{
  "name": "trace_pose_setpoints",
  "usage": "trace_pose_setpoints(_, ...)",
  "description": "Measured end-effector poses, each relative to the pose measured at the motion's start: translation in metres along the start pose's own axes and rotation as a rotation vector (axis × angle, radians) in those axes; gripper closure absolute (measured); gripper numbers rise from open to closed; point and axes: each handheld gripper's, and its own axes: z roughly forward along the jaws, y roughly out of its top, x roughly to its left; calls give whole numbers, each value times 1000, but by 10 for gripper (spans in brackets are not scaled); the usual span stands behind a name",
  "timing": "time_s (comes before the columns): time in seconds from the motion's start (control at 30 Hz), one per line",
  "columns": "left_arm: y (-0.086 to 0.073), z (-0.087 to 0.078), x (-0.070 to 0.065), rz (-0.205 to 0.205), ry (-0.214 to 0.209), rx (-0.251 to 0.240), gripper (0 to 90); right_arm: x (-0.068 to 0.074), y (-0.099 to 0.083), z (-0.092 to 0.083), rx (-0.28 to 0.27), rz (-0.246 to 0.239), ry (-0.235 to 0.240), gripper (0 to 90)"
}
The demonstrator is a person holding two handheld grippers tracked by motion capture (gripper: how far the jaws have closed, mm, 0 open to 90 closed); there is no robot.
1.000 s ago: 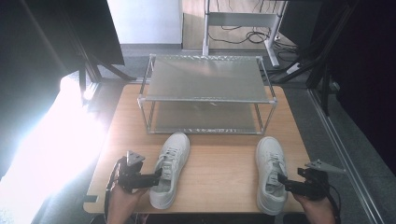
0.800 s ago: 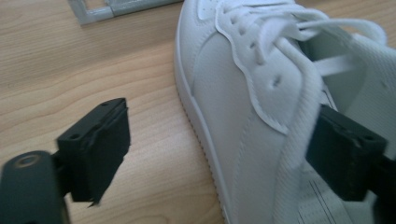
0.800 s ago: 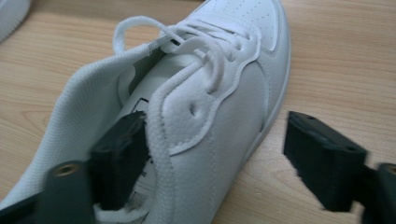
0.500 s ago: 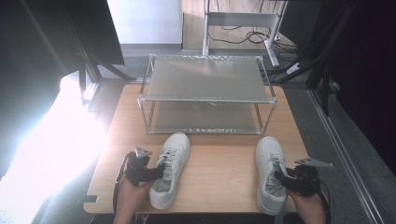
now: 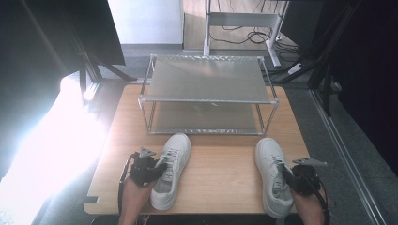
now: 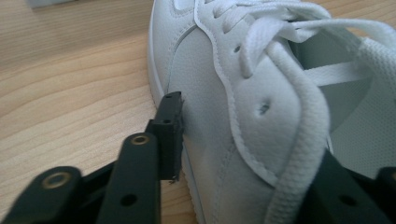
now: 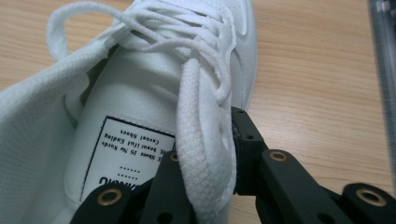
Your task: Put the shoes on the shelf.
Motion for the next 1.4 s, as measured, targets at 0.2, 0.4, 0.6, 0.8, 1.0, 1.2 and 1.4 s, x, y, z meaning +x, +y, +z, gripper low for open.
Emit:
trace_pose_setpoints(0.2, -4, -2, 6, -36, -8, -29, 811, -10, -2, -1, -21, 62, 63, 825)
trace_pose_setpoints(0.4, -8, -4, 18, -105, -69, -65, 831, -23, -3, 0, -51, 158, 160, 845)
trace_pose_setpoints(0.6, -11, -4, 24, -161, -105, -87, 836, -22, 2, 7, -70, 196, 262, 846)
trace_pose_setpoints(0.8, -12, -2, 27, -220, -198, -110, 836, -21, 12, 10, -82, 198, 314, 844)
trace_pose_setpoints(1.0, -9, -6, 24, -253, -258, -151, 835, -27, 18, 17, -119, 271, 499, 840)
trace_pose_setpoints(1.2, -6, -12, 20, -273, -256, -211, 834, -20, 28, 20, -146, 298, 584, 834)
trace_pose_setpoints(1.4, -2, -15, 20, -317, -323, -232, 833, -9, 41, 19, -167, 295, 649, 833)
